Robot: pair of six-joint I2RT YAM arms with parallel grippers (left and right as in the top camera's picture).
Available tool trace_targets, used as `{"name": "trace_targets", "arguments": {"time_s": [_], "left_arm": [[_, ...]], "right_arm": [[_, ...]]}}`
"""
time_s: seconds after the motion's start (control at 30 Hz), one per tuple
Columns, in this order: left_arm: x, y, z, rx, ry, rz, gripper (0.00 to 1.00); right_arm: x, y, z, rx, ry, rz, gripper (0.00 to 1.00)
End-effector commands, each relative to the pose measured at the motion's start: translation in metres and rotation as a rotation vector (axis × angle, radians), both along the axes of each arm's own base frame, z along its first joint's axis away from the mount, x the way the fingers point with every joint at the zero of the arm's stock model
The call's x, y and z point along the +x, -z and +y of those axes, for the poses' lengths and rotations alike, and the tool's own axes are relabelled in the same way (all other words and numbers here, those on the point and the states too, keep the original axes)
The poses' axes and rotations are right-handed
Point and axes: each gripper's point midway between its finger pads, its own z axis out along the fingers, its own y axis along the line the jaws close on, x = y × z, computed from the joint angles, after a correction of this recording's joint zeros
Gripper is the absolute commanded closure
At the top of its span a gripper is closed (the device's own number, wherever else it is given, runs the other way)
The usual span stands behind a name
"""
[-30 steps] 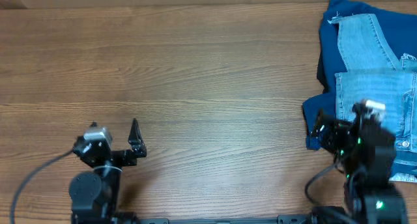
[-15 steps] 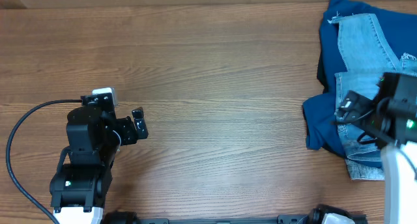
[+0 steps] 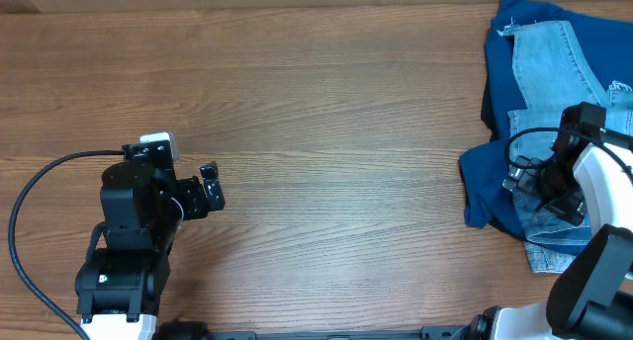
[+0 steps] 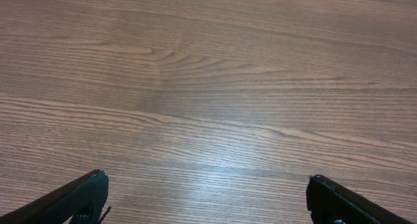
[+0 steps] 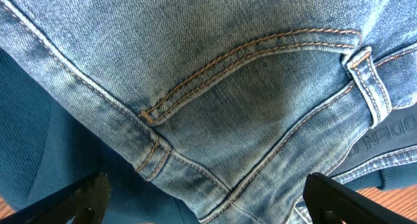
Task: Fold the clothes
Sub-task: 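Reach the right gripper into the clothes pile and grasp the light-blue jeans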
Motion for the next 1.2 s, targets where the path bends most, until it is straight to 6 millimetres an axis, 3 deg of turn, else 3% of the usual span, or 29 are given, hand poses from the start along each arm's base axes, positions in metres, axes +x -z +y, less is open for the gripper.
{"name": "trace_targets", "arguments": {"time_s": [0.0,0.27,0.57,0.83,0.9,1.03,1.17], "left_arm": [[0.003,-0.015,-0.002,-0.015,0.003,-0.038,0.00],[0.003,-0.015,-0.002,-0.015,0.002,-0.038,0.00],[0.003,-0.015,-0.002,-0.015,0.003,-0.038,0.00],[0.003,-0.015,-0.002,-0.015,0.003,-0.037,0.00],[0.003,-0.015,-0.002,-0.015,0.003,-0.038,0.00],[0.003,-0.015,-0.002,-0.015,0.003,-0.038,0.00],[0.003,-0.015,-0.002,-0.015,0.003,-0.039,0.00]], "right_arm": [[0.002,-0.001,-0.003,-0.009,-0.010,-0.004,0.02],[-0.007,0.013,-0.006,-0.041,-0.009,0.025,0.02],[-0.001,0.019,0.016,-0.015,-0.102,0.037,0.00],[-0.009,0.051,0.018,-0.007,-0.121,0.158,0.00],[-0.008,0.050,0.017,-0.014,-0.121,0.159,0.08],[-0.007,0.044,0.018,-0.011,-0.125,0.165,0.08],[0.007,0.012,0.014,-0.025,-0.126,0.128,0.04]]}}
